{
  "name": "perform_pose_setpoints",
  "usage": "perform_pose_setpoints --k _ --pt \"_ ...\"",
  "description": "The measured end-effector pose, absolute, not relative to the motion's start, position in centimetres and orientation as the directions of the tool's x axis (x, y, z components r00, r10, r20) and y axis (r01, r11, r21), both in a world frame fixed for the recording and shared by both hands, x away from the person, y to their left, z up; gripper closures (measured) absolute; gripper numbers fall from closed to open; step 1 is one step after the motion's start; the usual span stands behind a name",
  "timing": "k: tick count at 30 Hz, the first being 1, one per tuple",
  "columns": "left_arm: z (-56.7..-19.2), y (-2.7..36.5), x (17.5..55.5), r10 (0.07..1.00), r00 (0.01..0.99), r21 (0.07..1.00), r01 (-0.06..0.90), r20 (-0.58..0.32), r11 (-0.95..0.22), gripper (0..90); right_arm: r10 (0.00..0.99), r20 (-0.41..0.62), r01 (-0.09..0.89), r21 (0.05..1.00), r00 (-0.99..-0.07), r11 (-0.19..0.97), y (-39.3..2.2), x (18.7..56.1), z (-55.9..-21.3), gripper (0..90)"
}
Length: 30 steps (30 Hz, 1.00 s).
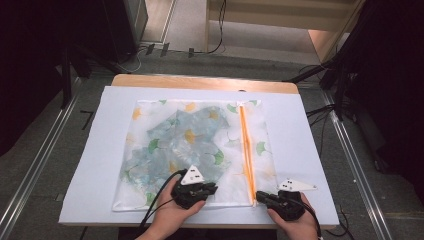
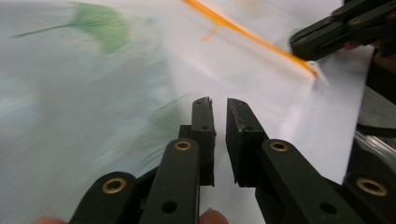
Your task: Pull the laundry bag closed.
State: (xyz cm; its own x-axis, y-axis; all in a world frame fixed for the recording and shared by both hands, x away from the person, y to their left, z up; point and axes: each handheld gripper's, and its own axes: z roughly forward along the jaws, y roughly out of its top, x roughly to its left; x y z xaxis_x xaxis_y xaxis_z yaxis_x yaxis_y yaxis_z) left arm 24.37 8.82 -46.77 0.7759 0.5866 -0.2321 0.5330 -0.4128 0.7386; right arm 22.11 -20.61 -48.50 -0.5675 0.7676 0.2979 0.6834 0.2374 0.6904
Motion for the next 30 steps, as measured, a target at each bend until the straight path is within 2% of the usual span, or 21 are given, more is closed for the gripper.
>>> perform_pose_setpoints --k 7,12,14,21,24,26,30 --pt "-47.8 5.2 24.2 0.550 0.800 0.718 0.527 -0.240 -0.454 84.2 0.760 0.298 0.681 0.689 -0.578 0.248 -20.7 22.1 -48.5 89.3" --pt "-48.0 3.5 24.1 0.546 0.801 0.717 0.529 -0.245 -0.454 90.0 0.757 0.292 0.678 0.688 -0.585 0.259 -20.7 22.1 -48.5 90.0" --pt "-48.0 2.2 23.9 0.554 0.804 0.709 0.518 -0.214 -0.478 90.0 0.766 0.282 0.677 0.689 -0.578 0.258 -20.6 22.0 -48.3 90.0" --pt "-48.2 1.1 23.2 0.568 0.795 0.710 0.526 -0.215 -0.467 90.0 0.740 0.280 0.641 0.724 -0.611 0.255 -20.5 20.9 -47.5 89.6" --pt "-48.3 1.2 23.1 0.559 0.804 0.719 0.508 -0.201 -0.474 90.0 0.729 0.258 0.619 0.734 -0.634 0.278 -20.3 20.5 -47.5 79.1" --pt "-48.4 1.6 23.3 0.576 0.781 0.717 0.544 -0.242 -0.437 90.0 0.726 0.247 0.604 0.746 -0.641 0.280 -20.3 20.4 -47.5 78.0" --pt "-48.4 2.0 22.9 0.615 0.757 0.729 0.548 -0.223 -0.410 90.0 0.711 0.227 0.581 0.755 -0.666 0.304 -19.8 20.2 -47.4 70.7"
